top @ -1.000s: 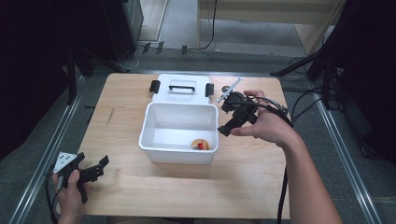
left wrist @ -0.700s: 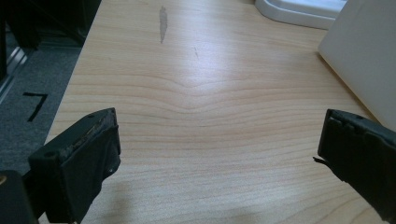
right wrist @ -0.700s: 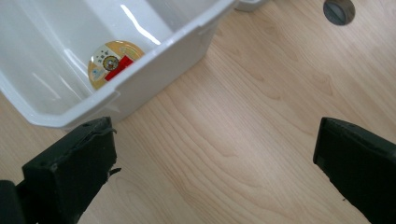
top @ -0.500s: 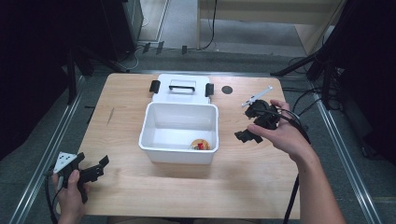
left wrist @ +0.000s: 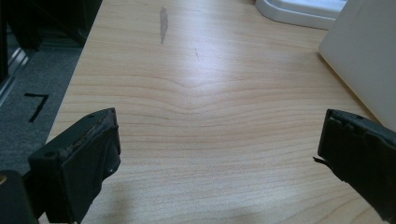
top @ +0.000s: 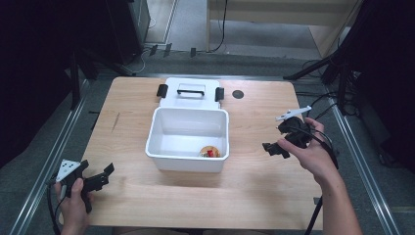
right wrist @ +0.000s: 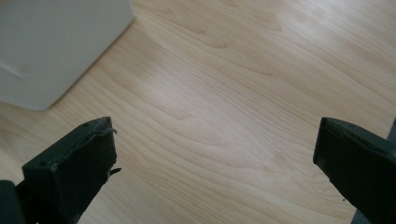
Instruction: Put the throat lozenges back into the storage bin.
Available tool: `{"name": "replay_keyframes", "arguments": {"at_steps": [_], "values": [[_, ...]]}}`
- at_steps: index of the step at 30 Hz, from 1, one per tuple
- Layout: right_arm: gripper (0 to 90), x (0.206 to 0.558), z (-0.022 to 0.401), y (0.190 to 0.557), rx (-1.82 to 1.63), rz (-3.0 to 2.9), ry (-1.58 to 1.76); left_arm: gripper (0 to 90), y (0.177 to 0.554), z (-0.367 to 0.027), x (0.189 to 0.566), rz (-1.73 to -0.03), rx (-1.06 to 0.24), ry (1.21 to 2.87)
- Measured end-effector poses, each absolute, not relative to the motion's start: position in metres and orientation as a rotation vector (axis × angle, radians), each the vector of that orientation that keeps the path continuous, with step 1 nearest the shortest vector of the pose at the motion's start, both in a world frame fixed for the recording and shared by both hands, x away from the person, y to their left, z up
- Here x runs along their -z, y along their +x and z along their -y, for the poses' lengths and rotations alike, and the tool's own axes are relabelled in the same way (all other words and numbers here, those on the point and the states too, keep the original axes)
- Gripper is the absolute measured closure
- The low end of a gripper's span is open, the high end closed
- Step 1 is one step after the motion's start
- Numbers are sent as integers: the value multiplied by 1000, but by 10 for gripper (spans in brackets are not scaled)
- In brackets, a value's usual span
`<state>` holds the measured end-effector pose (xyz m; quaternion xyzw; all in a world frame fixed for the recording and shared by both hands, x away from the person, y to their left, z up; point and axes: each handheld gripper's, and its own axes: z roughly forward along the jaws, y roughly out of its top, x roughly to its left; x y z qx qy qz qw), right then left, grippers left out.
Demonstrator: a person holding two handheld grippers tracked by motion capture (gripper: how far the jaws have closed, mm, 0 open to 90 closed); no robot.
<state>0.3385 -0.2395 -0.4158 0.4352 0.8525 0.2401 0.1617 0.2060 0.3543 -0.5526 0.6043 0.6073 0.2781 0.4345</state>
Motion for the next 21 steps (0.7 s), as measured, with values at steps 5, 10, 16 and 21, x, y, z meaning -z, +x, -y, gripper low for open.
{"name": "replay_keyframes", "arguments": {"at_steps": [5, 10, 16, 21], "values": [[0, 431, 255, 332, -721, -2342, 1291, 0, 206, -354, 553, -1512, -693, 1504], [0, 449, 267, 325, -750, -2280, 1308, 0, 206, -354, 553, -1512, -689, 1504], [0, 468, 276, 314, -820, -2181, 1335, 0, 206, -354, 553, -1514, -691, 1505], [0, 487, 284, 303, -863, -2138, 1335, 0, 205, -354, 552, -1514, -691, 1507]]}}
